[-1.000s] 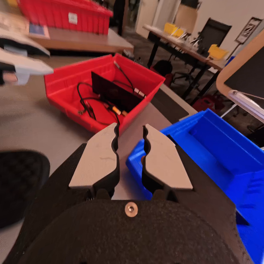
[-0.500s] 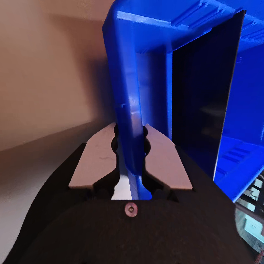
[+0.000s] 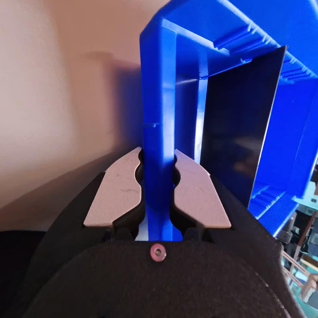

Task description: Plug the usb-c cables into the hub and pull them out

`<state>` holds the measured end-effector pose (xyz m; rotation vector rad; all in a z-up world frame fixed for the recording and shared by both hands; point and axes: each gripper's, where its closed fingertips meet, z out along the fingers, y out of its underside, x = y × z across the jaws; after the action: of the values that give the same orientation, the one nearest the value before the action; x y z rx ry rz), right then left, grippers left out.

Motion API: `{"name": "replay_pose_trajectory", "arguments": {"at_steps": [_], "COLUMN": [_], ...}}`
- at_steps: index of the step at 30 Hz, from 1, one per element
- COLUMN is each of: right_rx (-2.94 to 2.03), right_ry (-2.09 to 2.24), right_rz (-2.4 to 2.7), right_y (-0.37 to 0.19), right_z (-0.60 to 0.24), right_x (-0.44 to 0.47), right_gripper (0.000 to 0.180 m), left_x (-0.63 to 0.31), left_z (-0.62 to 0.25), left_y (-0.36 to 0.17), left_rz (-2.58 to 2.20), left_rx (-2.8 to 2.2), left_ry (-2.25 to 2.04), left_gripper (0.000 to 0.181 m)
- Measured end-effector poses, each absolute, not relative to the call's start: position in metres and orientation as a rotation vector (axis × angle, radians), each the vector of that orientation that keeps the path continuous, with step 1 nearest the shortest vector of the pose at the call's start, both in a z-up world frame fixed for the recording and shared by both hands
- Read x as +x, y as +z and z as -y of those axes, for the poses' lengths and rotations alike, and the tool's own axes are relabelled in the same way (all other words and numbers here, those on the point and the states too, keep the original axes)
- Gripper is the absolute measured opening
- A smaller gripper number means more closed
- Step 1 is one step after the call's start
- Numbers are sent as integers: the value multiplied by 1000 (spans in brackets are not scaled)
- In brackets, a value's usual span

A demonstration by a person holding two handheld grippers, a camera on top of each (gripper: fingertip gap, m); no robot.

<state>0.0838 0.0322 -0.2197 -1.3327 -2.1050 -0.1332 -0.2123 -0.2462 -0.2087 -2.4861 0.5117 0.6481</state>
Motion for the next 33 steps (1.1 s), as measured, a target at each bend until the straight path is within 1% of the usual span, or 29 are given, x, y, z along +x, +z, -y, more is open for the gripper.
{"name": "replay_pose_trajectory", "arguments": {"at_steps": [6, 7, 9, 11, 13, 15, 17, 20, 23, 26, 29, 33], "right_rx": [-1358, -1359, -1386, -1419, -1400, -1357, -1299, -1249, -1200, -1188, -1163, -1179], "right_ry": [-239, -255, -215, -5, 271, 546, 758, 978, 1092, 1127, 1102, 1120], "right_rz": [2093, 2078, 2039, 1953, 1829, 1695, 1588, 1474, 1423, 1438, 1451, 1459], "right_y": [-220, -219, -211, -189, -156, -124, -103, -96, -104, -112, -118, -125], "right_z": [-97, -106, -111, -96, -72, -46, -26, -5, 10, 20, 23, 23], "right_x": [71, 68, 64, 53, 39, 27, 17, 2, -9, -11, -7, -2], "right_gripper": [30, 32, 46, 50, 49, 45, 43, 41, 41, 40, 38, 37], "left_x": [-231, -236, -248, -260, -265, -260, -261, -297, -359, -411, -448, -458], "left_z": [237, 236, 233, 232, 234, 235, 235, 244, 258, 264, 265, 268], "left_y": [-209, -208, -207, -205, -200, -183, -151, -104, -89, -98, -119, -164], "left_rz": [-537, -545, -533, -491, -456, -421, -337, -128, 187, 440, 557, 713], "left_rx": [-2461, -2452, -2433, -2421, -2421, -2377, -2294, -2267, -2399, -2535, -2682, -2945], "left_ry": [650, 660, 682, 718, 728, 655, 560, 507, 474, 404, 446, 320], "left_gripper": [31, 31, 31, 36, 46, 45, 41, 40, 38, 39, 40, 42]}}
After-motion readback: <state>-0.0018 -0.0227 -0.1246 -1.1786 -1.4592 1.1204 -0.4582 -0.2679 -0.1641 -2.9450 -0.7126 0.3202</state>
